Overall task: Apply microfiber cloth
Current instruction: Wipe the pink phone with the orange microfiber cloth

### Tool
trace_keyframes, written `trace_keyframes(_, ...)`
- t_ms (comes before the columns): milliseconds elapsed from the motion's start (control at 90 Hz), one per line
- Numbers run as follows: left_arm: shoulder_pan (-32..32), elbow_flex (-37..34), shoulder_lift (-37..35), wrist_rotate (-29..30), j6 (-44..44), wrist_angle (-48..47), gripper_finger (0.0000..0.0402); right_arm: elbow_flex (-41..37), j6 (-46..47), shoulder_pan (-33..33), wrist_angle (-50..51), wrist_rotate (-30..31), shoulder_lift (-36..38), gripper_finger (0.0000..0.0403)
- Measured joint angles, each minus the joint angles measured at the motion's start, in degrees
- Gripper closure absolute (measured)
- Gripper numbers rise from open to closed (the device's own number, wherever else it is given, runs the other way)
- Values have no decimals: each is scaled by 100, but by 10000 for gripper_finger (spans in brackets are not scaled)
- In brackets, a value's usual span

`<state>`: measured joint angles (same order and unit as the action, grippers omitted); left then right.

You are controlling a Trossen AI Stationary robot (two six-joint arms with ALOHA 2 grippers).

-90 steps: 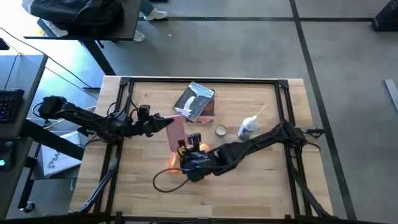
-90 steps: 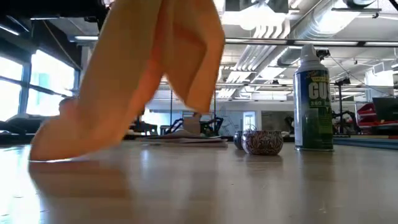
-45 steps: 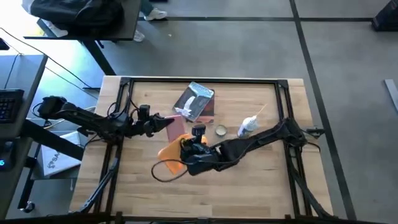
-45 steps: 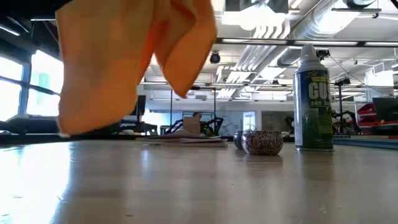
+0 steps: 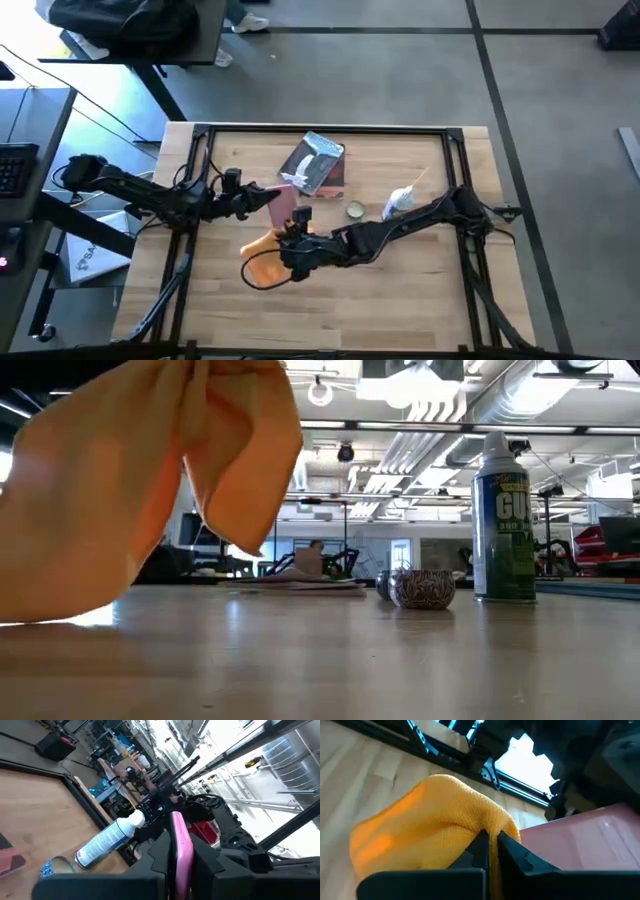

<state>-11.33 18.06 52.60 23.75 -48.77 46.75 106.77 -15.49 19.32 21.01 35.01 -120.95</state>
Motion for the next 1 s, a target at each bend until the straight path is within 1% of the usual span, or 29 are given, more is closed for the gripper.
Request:
trace_keyframes(122, 0, 0, -1, -17, -17, 31, 380, 150, -65, 231, 614, 581, 44, 403)
trace_keyframes(211, -2, 2, -7, -33, -24, 53, 380, 396, 110, 399, 1454, 992, 64, 403)
trace_keyframes(433, -4, 2, -7, -57, -45, 34, 380, 1139, 1527, 648, 3840, 1953, 64, 403)
trace_keyframes(622, -4, 2, -7, -52, -36, 24, 380, 1578, 2993, 710, 5426, 2316, 73, 403)
trace_keyframes(733, -4, 2, -7, 64, 141, 5, 380, 1592, 3752, 615, 5691, 2337, 75, 403)
trace_keyframes(844, -4, 2, -7, 359, 294, -5, 380, 1378, 4286, 432, 5630, 2313, 75, 403)
trace_keyframes(1000, -2, 2, -4, 594, 345, -56, 380, 793, 4684, 143, 5248, 1921, 75, 403)
